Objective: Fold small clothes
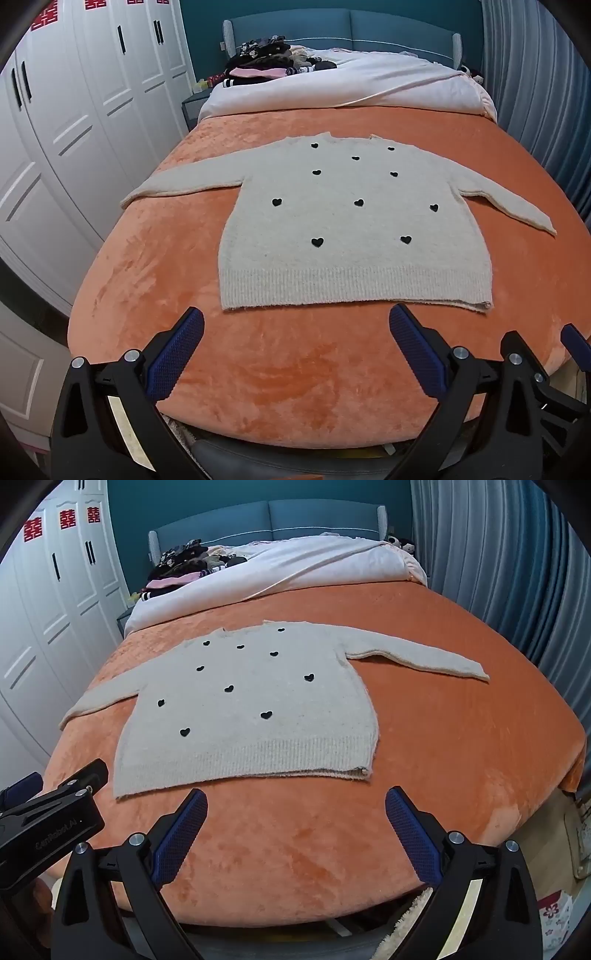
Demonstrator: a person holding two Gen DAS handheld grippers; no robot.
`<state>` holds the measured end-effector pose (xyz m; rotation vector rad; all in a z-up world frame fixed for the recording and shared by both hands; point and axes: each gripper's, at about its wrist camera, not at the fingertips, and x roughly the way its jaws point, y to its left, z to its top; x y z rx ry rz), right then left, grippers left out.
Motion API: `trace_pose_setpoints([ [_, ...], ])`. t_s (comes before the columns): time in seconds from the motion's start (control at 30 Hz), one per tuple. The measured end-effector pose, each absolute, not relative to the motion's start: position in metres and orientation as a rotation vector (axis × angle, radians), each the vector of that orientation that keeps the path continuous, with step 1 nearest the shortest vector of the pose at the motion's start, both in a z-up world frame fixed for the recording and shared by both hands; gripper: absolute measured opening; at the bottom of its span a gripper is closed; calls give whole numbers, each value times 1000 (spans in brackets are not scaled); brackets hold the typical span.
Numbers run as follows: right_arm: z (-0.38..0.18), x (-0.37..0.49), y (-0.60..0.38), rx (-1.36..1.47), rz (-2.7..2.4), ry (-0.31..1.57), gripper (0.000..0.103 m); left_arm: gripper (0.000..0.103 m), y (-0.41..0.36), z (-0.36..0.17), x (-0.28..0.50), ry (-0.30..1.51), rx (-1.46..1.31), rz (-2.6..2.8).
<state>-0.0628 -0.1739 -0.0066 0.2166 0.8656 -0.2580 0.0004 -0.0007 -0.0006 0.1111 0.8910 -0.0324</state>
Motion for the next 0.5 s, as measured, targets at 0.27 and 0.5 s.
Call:
trace_pose_setpoints([
  [0.27,-1,-66,-173,213,-263,858,96,98,1,1,1,885,108,-29],
  [0.5,4,-71,-175,223,-264,851,96,98,0,-2,0,886,117,-30],
])
